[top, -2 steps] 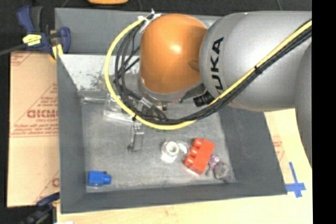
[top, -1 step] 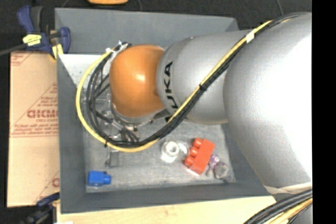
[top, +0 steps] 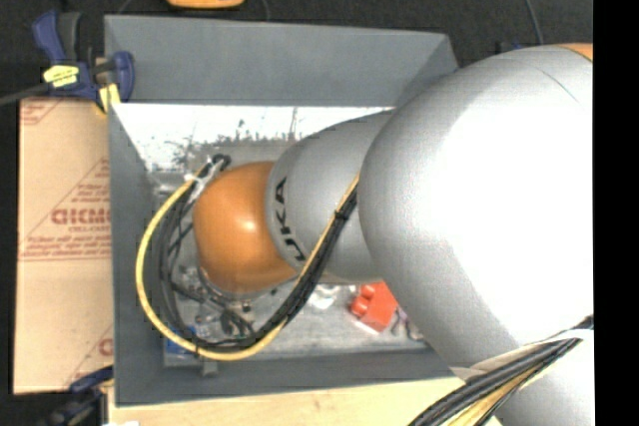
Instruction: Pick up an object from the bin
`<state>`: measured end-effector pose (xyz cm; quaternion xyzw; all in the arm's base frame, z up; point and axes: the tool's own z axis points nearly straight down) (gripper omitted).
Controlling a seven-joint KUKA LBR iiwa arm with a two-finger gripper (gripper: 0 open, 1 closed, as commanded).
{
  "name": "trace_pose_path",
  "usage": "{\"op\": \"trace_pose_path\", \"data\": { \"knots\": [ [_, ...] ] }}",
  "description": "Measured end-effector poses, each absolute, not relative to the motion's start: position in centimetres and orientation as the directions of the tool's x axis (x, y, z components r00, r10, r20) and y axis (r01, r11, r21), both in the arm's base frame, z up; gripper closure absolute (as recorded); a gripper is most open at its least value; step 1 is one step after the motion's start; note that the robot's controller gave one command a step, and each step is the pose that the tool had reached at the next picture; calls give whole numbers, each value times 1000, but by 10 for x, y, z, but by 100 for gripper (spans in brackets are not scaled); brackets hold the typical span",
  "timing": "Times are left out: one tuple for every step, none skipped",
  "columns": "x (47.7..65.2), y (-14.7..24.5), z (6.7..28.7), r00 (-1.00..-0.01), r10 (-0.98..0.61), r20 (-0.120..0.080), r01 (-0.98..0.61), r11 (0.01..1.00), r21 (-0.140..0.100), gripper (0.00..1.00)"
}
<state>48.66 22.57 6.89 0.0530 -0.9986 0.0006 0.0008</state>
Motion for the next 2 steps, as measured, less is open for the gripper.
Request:
{"op": "trace_pose_path", "data": {
  "knots": [
    [479,232,73,-773,-634,-15,-634,773,-4,0],
    [476,232,71,-776,-631,-6,-631,776,1,100]
  ]
}}
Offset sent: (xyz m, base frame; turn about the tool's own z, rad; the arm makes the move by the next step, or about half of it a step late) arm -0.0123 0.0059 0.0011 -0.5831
